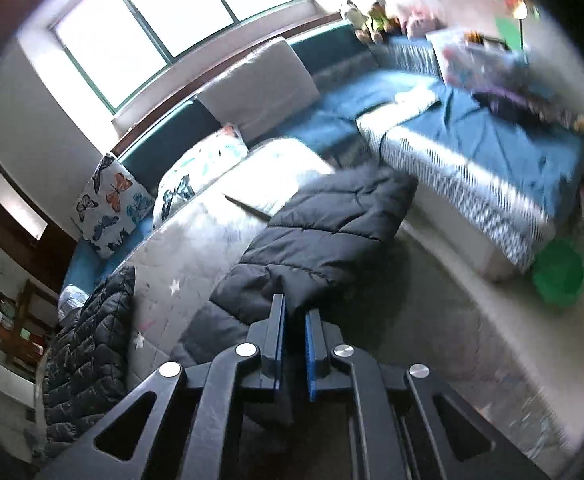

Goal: Fold large clothes

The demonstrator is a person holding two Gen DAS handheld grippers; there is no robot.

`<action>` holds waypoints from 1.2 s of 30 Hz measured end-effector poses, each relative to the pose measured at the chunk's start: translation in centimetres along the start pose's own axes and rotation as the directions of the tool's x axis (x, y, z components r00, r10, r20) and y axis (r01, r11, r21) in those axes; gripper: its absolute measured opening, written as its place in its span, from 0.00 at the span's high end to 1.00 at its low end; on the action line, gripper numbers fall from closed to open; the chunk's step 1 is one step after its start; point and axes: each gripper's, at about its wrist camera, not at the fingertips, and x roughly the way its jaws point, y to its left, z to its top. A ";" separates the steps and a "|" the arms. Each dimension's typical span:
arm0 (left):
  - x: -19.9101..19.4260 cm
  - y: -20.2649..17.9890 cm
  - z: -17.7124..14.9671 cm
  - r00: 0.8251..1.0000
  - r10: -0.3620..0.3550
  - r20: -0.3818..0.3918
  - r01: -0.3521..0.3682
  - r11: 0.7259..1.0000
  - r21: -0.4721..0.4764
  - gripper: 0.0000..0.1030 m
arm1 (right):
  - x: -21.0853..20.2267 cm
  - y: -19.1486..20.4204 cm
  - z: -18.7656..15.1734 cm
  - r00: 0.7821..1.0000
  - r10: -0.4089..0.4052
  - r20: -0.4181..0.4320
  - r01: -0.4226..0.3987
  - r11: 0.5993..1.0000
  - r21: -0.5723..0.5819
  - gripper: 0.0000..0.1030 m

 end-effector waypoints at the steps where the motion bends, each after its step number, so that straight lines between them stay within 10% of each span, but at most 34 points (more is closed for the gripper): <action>1: 0.1 0.0 0.0 1.000 -0.002 0.002 0.002 1.000 -0.001 0.37 | 0.4 -0.2 0.0 1.000 -0.019 -0.010 0.019 1.000 -0.003 0.90; 5: -0.2 0.0 0.0 1.000 -0.007 -0.007 0.007 1.000 -0.009 0.37 | 4.8 -3.6 -2.0 0.988 -0.067 -0.141 0.080 0.993 0.089 0.90; 14: -4.8 -2.3 5.0 0.986 -0.158 0.045 0.159 0.987 -0.010 0.37 | -0.3 -0.8 -0.1 1.000 -0.002 -0.018 0.003 0.999 0.052 0.91; 27: 6.3 0.5 9.6 0.957 -0.281 -0.066 0.268 0.950 -0.158 0.39 | -7.2 7.6 1.5 0.987 0.129 0.097 -0.116 0.985 -0.130 0.91; 36: -4.1 0.8 6.0 0.979 -0.170 0.109 0.181 0.979 -0.097 0.39 | -12.8 15.0 -1.1 0.952 0.276 0.136 -0.224 0.924 -0.309 0.91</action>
